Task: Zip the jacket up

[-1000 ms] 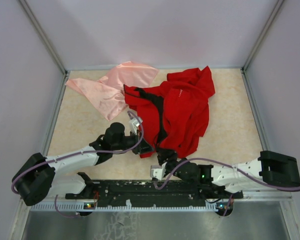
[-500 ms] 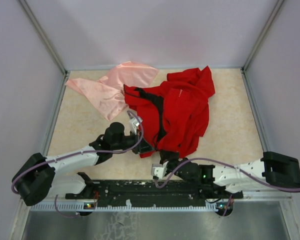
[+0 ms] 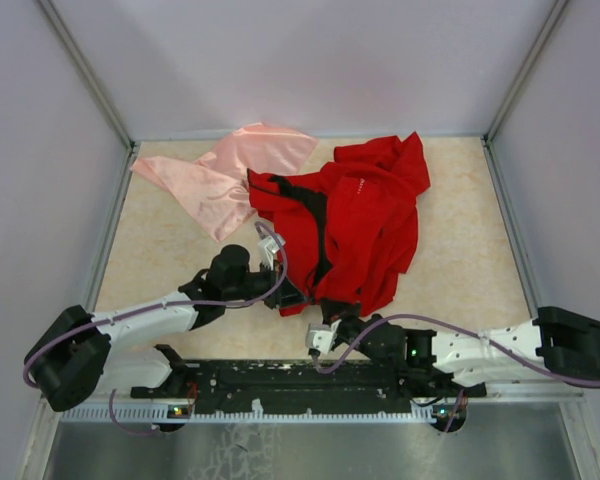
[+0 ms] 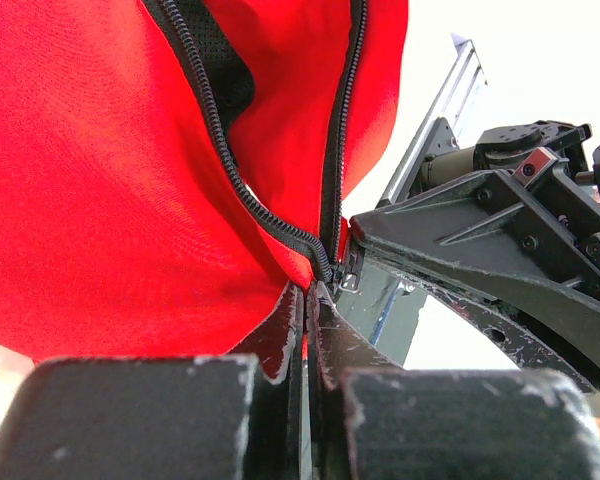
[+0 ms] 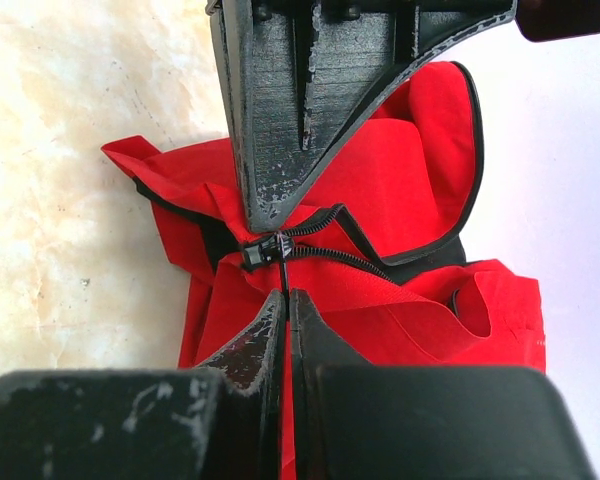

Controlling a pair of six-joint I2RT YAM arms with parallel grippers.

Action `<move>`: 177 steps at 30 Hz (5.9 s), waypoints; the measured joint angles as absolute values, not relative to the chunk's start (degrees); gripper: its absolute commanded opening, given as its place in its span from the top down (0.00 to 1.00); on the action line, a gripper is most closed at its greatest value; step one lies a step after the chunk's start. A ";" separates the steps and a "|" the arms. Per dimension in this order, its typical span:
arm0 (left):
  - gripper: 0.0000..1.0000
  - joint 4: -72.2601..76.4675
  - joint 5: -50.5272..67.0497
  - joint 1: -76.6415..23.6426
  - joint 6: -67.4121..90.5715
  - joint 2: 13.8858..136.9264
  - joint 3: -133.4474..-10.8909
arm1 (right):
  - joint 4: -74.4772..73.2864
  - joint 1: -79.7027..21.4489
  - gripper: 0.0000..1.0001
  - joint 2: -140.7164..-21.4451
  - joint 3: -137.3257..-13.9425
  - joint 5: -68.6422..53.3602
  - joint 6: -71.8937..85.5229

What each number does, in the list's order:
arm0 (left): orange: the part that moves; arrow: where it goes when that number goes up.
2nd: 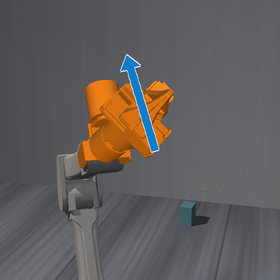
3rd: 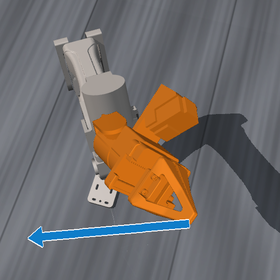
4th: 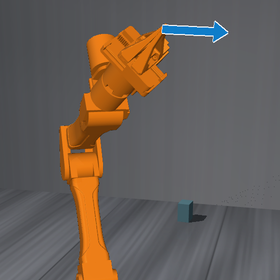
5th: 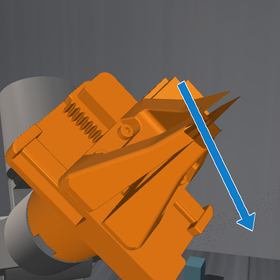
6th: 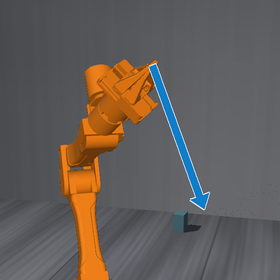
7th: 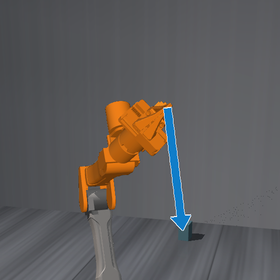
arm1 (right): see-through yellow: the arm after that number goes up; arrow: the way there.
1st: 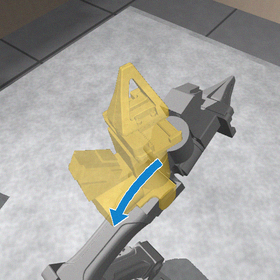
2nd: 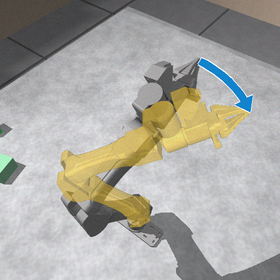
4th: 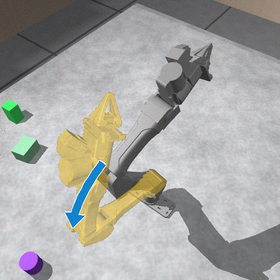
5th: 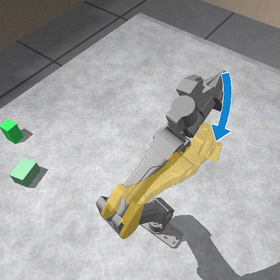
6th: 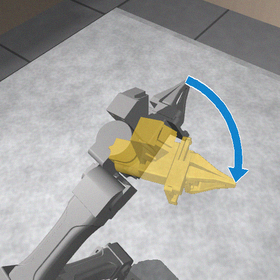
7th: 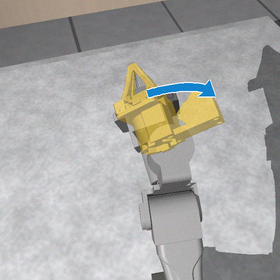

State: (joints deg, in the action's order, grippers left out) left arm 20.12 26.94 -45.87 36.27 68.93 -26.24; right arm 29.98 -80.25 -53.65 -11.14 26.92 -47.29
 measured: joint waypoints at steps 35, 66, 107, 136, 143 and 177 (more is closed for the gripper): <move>1.00 18.46 26.72 -45.98 35.81 68.88 -26.24 | 33.65 -79.33 1.00 -60.07 -11.88 25.78 -45.80; 0.61 4.80 5.34 -53.63 37.43 53.74 -23.46 | 15.51 -71.33 1.00 -65.45 -25.69 11.94 -29.19; 1.00 9.10 1.74 -53.41 47.31 44.60 -14.37 | 12.49 -70.94 1.00 -71.05 -32.86 9.67 -17.98; 0.98 0.71 5.19 -53.04 38.28 48.62 -19.18 | 1.52 -59.00 1.00 -66.02 -36.82 8.38 -15.22; 0.65 -3.16 4.40 -53.17 37.65 45.15 -19.27 | 1.65 -58.61 1.00 -65.65 -36.82 7.03 -14.94; 1.00 1.52 3.68 -51.59 28.77 61.98 -31.57 | 5.13 -57.67 1.00 -66.81 -36.91 6.35 -12.47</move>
State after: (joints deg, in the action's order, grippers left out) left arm 1.52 3.68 -51.59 28.77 61.98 -31.57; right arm 5.13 -57.67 -66.81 -36.91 6.35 -12.47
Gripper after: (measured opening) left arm 0.014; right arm 0.007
